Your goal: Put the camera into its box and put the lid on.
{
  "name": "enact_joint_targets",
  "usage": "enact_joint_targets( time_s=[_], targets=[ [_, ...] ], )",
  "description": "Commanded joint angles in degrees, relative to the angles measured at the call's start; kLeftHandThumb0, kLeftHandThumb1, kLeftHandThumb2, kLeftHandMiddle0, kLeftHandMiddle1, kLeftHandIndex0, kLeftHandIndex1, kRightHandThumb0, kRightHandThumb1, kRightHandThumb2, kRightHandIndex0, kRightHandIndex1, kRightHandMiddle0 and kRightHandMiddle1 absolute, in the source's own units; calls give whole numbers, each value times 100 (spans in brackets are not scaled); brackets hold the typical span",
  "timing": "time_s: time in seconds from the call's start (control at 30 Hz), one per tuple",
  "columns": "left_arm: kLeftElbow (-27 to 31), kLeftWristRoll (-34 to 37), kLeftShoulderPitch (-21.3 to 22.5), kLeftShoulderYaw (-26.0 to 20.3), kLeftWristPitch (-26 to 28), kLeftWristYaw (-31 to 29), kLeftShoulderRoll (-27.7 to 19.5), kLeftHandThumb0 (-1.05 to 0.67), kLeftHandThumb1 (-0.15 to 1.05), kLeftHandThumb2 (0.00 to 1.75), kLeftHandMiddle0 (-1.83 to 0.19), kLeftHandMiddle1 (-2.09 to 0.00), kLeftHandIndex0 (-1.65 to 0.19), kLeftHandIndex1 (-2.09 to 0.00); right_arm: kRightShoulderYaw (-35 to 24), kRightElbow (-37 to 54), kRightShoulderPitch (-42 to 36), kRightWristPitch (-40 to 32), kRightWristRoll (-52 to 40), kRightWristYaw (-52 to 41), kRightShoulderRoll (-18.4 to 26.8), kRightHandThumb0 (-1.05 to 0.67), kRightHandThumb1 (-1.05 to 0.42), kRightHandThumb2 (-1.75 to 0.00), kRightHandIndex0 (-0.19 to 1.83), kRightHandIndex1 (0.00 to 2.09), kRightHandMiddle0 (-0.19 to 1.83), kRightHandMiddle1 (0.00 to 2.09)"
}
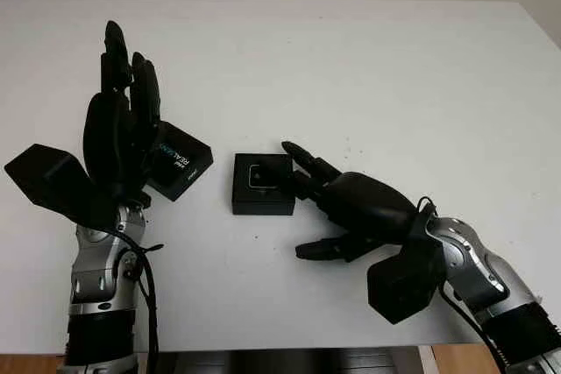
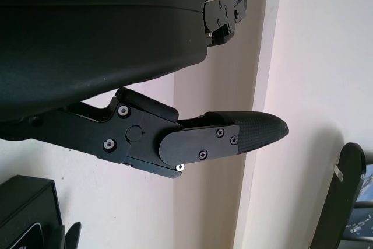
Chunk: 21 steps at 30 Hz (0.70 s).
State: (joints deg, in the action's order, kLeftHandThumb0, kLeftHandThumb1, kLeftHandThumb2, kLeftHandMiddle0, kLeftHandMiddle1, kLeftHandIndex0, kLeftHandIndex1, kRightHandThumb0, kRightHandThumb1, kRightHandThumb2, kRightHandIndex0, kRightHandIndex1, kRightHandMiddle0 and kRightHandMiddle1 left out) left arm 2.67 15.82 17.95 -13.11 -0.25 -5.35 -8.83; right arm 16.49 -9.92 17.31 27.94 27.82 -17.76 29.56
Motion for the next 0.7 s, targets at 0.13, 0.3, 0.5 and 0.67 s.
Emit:
enact_joint_targets(
  time_s=[0.13,0.3,0.5,0.67],
  targets=[
    [67,13,-37,-59,-24,-38,-26,-67,105,50,19,0,19,0,-564,-311,-36,485,-1170,644,-642,-76,-105,-58,-11,5,-6,9],
    [191,-8,-60,-93,2,-71,-103,-67,105,49,19,0,19,0,-1052,-218,120,451,-1770,1039,-1031,-72,-105,-60,6,13,10,17],
    [172,13,71,-262,122,-454,-681,-66,105,47,19,0,19,0,-1563,-53,652,-315,-2930,712,-1247,-68,-105,-61,15,15,13,19],
    [-7,-34,178,-449,194,-1028,-1499,-62,105,47,18,-2,16,-2,-1966,-152,1133,-1060,-4025,229,-1395,-64,-105,-64,12,14,-16,72]
  ],
)
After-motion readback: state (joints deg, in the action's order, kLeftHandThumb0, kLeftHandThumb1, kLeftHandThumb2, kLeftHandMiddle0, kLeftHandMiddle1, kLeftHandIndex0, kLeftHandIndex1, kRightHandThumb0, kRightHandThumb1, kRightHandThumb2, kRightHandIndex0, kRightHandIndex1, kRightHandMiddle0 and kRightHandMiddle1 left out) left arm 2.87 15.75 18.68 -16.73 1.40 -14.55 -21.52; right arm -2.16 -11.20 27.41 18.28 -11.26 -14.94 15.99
